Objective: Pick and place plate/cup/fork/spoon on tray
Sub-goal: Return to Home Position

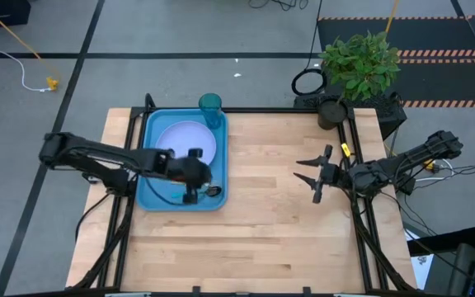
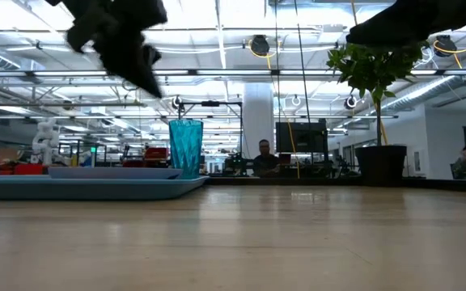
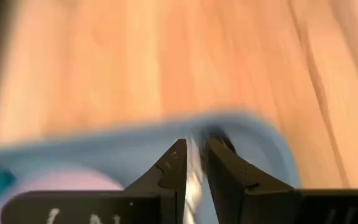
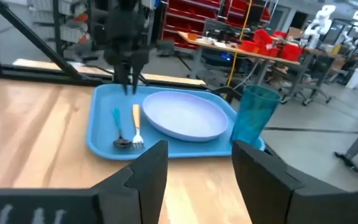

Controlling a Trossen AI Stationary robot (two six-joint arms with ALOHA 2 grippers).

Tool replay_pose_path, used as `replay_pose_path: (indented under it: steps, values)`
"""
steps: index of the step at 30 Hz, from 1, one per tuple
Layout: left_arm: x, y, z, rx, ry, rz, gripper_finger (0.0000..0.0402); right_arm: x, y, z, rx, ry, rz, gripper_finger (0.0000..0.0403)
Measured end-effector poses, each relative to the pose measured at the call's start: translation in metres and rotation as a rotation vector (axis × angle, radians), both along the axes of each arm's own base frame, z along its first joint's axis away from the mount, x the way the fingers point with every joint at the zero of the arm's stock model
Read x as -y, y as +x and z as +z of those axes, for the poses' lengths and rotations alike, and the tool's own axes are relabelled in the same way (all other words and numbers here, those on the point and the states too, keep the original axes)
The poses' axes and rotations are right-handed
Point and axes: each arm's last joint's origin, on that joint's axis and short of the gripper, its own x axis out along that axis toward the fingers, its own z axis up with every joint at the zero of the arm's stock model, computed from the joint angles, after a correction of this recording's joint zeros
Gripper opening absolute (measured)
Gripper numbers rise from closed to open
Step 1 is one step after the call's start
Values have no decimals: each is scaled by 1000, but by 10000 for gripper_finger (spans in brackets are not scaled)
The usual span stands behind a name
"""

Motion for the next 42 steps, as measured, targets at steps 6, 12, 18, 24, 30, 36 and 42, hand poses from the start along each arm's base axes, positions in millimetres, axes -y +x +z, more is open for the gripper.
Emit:
replay_pose_path:
  steps: [6, 12, 18, 24, 30, 36, 42]
  values:
    - [-25, -20, 29, 336, 37, 61, 62, 0, -1, 3, 0, -74, 11, 120]
    - [-26, -40, 24, 530, -24, 128, 62, 0, -2, 0, 17, -59, 35, 40]
    - [-20, -68, -9, 543, -13, 174, 23, 1, -3, -14, 59, -58, 34, 10]
    - [-22, -90, -30, 603, -6, 179, 5, 4, -8, -36, 50, -117, 35, 4]
    - [-24, -108, -42, 634, -7, 193, 6, 5, -14, -51, 74, -86, 95, 1]
    - [-24, -120, -37, 657, 23, 195, 4, 6, -18, -57, 85, -88, 105, 1]
    - [-28, -125, -35, 670, 42, 216, 8, 9, -24, -67, 108, -53, 103, 1]
